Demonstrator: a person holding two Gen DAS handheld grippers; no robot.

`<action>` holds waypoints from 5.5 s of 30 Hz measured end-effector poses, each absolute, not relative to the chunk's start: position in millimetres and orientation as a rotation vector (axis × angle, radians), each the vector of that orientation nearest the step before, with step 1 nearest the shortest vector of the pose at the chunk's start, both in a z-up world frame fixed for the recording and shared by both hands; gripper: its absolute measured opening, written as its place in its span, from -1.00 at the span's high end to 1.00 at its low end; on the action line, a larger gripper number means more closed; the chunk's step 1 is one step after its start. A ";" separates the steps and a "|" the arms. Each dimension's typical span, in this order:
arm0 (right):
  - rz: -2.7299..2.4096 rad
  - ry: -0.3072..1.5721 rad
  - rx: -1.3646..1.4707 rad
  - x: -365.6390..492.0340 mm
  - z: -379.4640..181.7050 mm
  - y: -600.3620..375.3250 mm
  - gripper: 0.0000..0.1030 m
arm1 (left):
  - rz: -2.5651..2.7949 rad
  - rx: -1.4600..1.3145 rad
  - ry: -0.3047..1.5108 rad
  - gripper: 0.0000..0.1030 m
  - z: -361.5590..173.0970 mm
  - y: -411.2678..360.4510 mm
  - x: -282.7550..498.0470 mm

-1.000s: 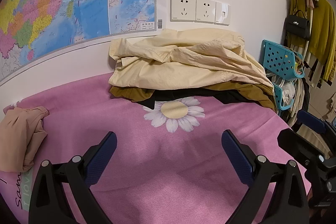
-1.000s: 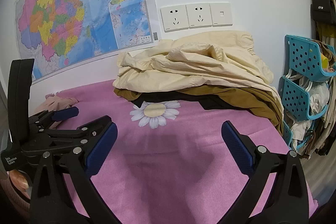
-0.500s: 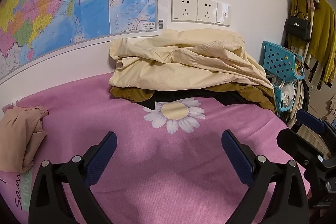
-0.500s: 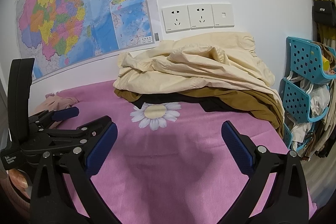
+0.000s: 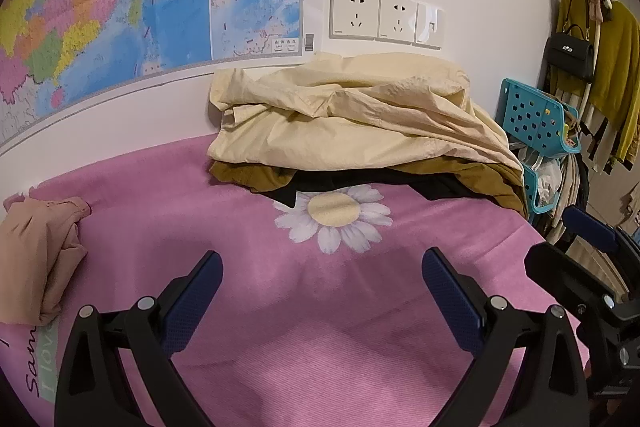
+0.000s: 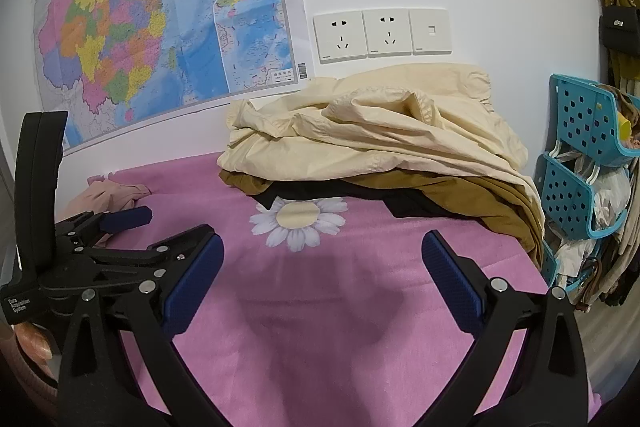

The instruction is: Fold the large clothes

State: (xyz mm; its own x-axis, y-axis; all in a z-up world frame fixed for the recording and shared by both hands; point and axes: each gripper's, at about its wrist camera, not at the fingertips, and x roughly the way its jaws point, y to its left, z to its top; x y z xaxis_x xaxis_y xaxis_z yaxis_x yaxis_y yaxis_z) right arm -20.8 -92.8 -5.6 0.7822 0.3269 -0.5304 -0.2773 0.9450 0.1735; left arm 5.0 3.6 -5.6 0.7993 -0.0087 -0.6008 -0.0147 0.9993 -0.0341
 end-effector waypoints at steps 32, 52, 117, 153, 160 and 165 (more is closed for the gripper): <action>0.460 0.581 -0.521 204.8 -21.5 28.2 -0.30 | 0.076 -0.220 0.816 -0.87 -39.4 85.1 131.8; 0.634 0.536 -0.577 180.6 19.5 28.6 -0.49 | 0.039 -0.232 0.826 -0.87 -64.4 100.5 177.8; 0.674 0.057 -0.043 -105.4 264.1 -160.3 0.96 | -0.662 -0.051 0.136 0.12 72.4 114.8 -128.3; 0.851 -0.070 0.023 -238.8 258.0 -207.4 0.95 | -0.142 0.089 -0.083 0.95 267.3 176.4 -273.0; 0.954 0.058 0.061 -164.8 249.1 -160.1 0.93 | 0.112 0.124 0.085 0.94 277.1 206.3 -230.1; 0.942 0.344 0.129 -12.0 179.4 -101.2 0.93 | 0.188 0.040 0.348 0.94 215.2 266.0 -125.2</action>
